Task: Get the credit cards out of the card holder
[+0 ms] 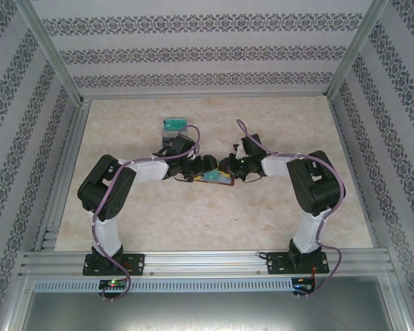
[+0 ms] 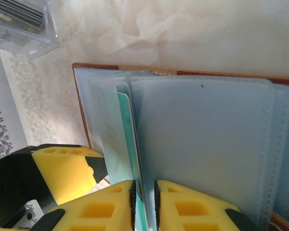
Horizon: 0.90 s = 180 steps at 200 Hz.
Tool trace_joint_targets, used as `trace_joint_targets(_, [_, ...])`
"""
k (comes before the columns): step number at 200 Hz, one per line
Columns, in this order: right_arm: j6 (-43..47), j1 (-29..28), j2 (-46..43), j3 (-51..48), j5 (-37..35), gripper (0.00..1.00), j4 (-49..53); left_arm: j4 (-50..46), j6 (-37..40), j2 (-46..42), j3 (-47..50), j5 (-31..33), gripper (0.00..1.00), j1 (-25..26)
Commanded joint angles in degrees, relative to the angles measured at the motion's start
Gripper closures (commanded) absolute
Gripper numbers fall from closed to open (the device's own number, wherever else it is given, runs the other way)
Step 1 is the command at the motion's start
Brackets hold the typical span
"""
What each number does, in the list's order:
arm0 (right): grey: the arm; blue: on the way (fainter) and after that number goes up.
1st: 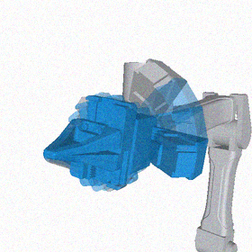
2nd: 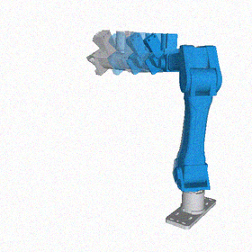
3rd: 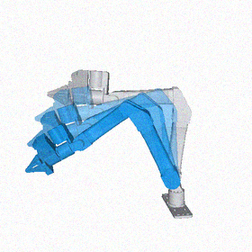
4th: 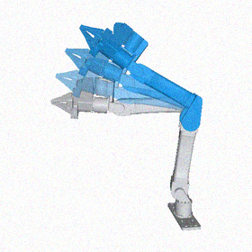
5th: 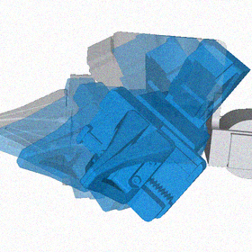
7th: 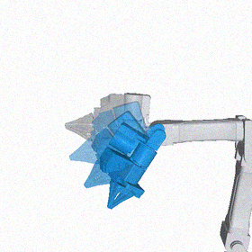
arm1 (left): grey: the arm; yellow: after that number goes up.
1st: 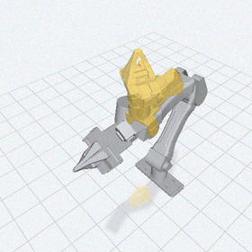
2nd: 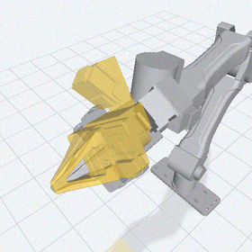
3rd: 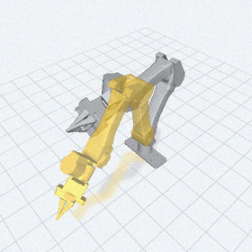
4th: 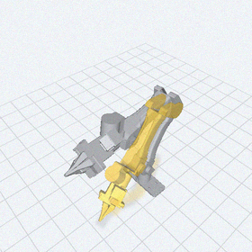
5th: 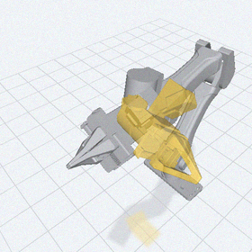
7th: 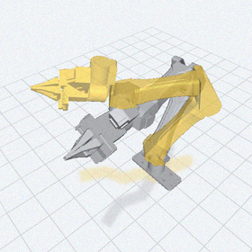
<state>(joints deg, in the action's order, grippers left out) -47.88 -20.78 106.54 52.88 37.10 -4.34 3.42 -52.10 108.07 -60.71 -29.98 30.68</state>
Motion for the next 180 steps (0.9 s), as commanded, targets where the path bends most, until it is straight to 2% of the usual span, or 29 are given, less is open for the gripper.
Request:
trace_joint_targets(1, [-0.85, -0.32, 1.62, 0.95, 1.20, 0.80, -1.74, -1.70, -0.29, 1.33, 0.73, -0.01, 0.21, 0.09])
trace_joint_targets(37, [-1.25, -0.30, 1.59, 0.50, 1.66, 0.86, -2.92, -1.60, -0.38, 1.21, 0.79, -0.13, 0.21, 0.11])
trace_joint_targets(60, [-1.25, -0.11, 1.30, 0.16, 1.76, 1.00, -3.28, -1.65, -0.46, 1.26, 0.84, 0.14, 0.21, 0.09])
trace_joint_targets(180, [-0.95, 4.66, -1.75, -6.24, 4.53, 1.00, -7.24, -2.98, -1.34, 1.30, 2.04, 1.39, 0.22, -0.55])
